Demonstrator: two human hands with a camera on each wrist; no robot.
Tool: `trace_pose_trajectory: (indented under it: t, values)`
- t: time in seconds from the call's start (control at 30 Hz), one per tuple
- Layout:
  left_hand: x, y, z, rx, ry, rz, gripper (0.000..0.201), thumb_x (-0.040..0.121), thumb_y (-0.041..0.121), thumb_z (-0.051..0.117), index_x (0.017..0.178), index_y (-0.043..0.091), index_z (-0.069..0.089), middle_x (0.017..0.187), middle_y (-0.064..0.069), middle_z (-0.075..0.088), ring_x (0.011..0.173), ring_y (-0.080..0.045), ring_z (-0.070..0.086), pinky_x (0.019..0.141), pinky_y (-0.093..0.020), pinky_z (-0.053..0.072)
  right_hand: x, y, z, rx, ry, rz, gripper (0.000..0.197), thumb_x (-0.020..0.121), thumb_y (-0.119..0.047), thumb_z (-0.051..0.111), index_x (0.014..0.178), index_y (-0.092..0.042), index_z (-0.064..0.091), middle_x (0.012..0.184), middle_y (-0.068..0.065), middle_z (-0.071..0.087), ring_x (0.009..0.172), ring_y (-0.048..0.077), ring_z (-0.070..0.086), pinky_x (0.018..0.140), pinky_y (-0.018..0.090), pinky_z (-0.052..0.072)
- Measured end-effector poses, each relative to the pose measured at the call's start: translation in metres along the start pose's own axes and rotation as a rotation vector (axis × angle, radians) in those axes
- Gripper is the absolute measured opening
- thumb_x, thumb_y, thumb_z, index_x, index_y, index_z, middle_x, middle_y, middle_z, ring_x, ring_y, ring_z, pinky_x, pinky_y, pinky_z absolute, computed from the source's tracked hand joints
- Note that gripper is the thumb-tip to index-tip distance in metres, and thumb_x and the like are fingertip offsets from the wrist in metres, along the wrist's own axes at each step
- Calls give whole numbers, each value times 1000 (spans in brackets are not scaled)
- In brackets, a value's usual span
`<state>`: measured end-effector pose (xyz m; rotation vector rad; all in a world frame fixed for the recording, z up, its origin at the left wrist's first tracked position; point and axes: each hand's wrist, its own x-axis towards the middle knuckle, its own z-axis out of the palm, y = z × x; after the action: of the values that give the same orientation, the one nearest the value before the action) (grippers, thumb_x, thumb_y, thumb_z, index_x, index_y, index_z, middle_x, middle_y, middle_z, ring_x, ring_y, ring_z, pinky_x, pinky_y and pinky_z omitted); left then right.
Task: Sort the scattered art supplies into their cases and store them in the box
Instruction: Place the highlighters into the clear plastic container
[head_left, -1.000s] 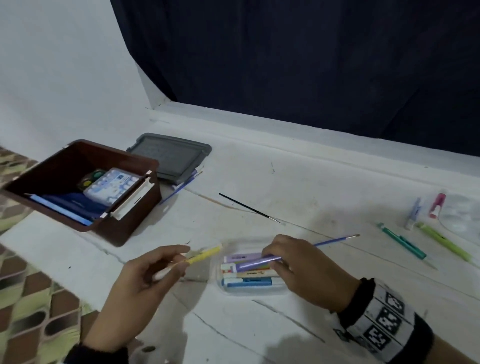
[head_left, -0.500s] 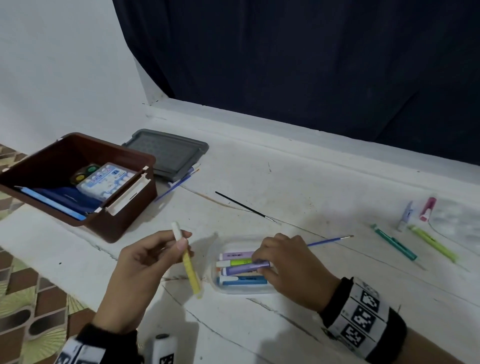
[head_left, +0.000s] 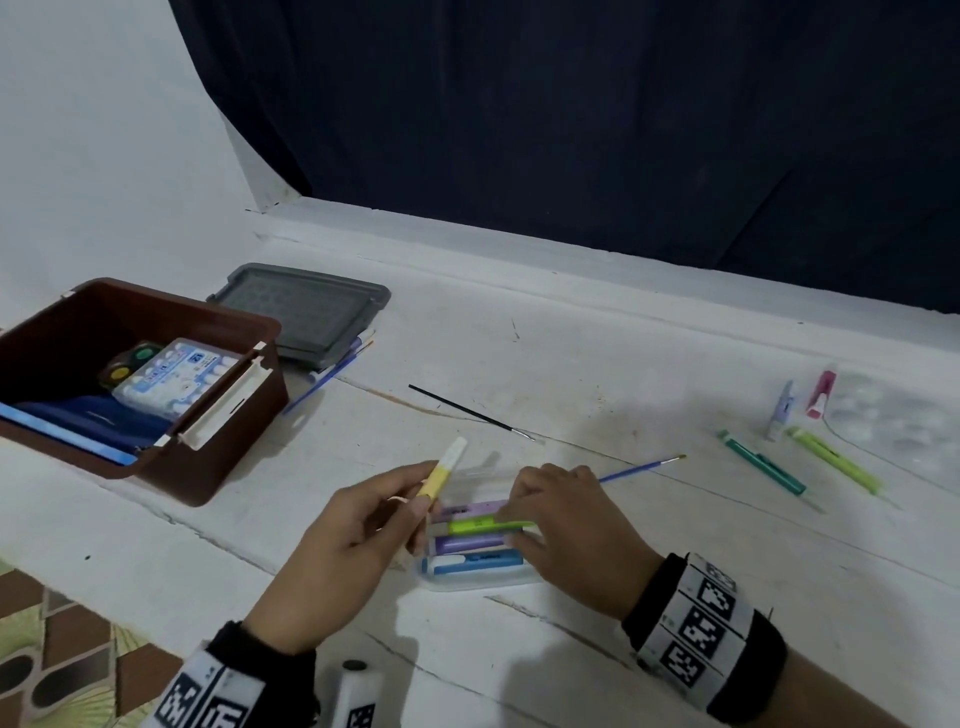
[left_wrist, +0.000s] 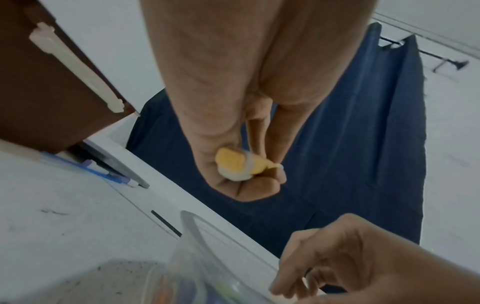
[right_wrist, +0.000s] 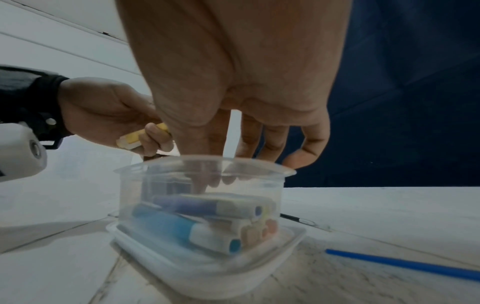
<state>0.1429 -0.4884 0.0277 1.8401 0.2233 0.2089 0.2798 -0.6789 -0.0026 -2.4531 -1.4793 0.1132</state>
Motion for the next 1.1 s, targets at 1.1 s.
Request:
trace_pose_trajectory:
  t: [1.1]
  values:
    - [19,10,29,-32,139,199,27,97,33,59,121,29,71,85,-2,60,71,-12,61,68,-21,49,-14,41,1,728,-19,519,17,95,-27,55,91,-22,70,86,-1,72,80,14,67,76,32,55]
